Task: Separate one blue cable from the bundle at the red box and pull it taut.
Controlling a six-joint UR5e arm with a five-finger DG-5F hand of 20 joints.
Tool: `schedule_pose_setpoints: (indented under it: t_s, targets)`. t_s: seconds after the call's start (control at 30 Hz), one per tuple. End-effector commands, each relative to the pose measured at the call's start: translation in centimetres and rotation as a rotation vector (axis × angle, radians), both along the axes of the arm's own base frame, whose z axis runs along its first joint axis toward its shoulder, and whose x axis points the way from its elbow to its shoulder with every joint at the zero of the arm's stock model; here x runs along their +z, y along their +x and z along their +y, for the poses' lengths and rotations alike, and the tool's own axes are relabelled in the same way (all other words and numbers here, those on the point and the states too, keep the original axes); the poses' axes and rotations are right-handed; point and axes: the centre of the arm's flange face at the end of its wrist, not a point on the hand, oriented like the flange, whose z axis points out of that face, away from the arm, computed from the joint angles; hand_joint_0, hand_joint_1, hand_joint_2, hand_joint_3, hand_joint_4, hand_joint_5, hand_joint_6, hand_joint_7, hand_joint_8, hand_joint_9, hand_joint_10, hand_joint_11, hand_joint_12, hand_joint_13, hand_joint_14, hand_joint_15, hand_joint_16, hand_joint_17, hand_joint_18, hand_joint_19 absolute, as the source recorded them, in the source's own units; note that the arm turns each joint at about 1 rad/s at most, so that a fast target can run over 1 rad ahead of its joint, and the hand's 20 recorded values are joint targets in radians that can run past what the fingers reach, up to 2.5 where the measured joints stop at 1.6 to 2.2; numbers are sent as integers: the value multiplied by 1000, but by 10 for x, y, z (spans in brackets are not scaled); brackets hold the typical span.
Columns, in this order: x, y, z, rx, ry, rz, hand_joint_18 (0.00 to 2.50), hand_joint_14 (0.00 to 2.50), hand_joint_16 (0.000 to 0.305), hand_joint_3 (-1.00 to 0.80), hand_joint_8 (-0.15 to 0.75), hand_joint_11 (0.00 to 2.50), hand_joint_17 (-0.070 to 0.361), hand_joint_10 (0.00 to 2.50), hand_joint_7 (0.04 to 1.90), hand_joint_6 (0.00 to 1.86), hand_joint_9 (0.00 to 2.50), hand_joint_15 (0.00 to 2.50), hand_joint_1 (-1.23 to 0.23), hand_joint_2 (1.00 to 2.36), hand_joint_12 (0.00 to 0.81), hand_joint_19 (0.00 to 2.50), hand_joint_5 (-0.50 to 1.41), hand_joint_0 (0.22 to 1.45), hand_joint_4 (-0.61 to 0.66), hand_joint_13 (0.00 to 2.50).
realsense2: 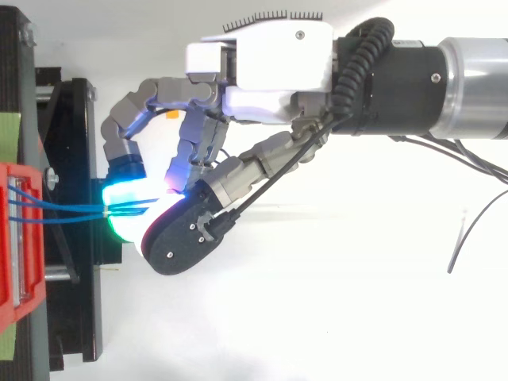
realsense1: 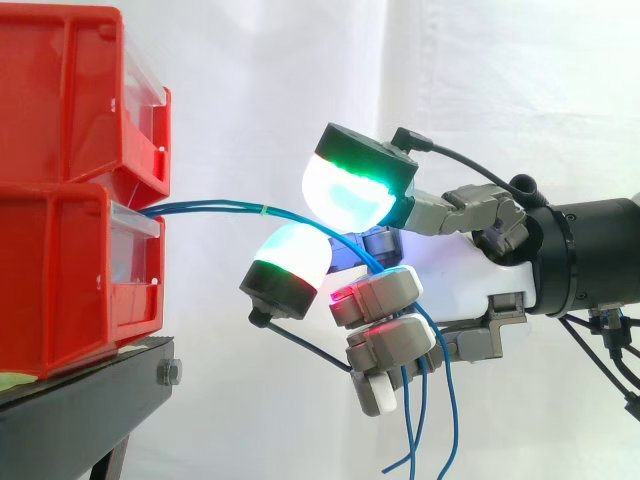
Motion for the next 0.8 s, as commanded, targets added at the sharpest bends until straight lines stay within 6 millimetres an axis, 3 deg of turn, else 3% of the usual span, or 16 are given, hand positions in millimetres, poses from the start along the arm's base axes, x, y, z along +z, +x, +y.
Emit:
schedule_pose_setpoints:
  t_s: [0.0, 0.5, 0.77]
  targets:
    - [0, 0, 0, 0, -1, 1, 819, 20, 42, -500, 308, 1454, 95, 15, 1048, 822, 1217, 1256, -709, 1000, 344, 826, -172, 527, 72, 1138]
    - [0, 0, 0, 3, 0, 3, 783, 21, 37, -500, 291, 1450, 83, 16, 1093, 798, 1239, 1258, -612, 1000, 317, 838, -156, 585, 69, 1124]
    - [-1, -1, 0, 4, 1, 4, 773, 21, 36, -337, 289, 1456, 81, 17, 1111, 806, 1234, 1272, -654, 1012, 313, 835, -155, 608, 49, 1119]
